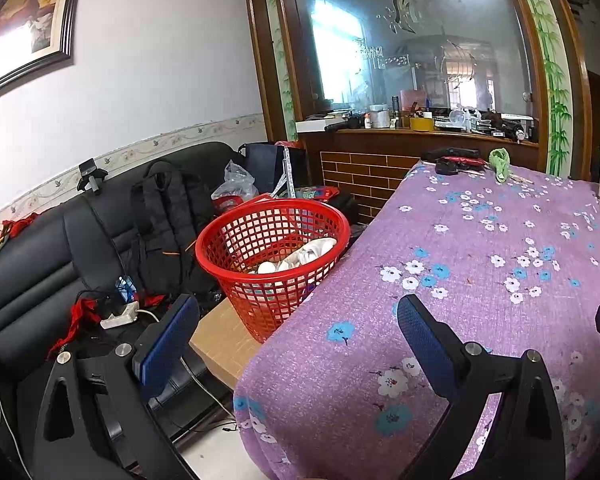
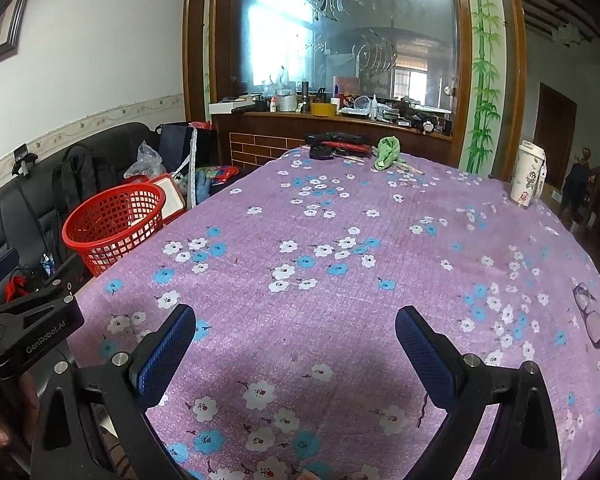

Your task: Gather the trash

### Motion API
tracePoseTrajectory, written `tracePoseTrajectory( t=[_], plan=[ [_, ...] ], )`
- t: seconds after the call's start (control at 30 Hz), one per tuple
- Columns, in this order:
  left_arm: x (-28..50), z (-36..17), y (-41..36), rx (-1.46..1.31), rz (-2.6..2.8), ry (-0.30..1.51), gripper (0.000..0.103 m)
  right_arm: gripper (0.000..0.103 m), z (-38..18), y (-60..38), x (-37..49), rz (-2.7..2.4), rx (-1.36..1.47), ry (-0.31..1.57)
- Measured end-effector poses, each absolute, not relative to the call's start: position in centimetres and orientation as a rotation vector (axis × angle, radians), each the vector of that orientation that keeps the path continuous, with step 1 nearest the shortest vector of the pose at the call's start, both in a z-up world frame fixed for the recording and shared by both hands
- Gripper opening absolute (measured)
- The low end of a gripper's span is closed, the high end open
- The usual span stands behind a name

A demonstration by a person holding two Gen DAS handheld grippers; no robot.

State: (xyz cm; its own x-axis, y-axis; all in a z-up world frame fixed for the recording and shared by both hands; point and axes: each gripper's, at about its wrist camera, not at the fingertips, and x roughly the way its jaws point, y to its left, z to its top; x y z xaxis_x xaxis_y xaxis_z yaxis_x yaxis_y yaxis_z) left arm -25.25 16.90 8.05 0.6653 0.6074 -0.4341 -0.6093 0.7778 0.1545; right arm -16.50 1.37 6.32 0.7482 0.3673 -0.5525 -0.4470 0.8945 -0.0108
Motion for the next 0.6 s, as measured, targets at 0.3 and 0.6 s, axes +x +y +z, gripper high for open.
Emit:
tracePoseTrajectory(
  t=[0.3, 0.6],
  plan=[
    [-25.24, 7.97, 16.96, -0.006, 0.686, 0.491, 0.099, 0.101, 6.21, 1.51, -16.46, 0.446, -0.147, 0.578],
    [-25.12, 7.61, 16.73, 0.002, 0.679, 0.492, 0.099, 0.101, 6.10, 1.33, -16.42, 0.442, -0.141, 0.585]
  ],
)
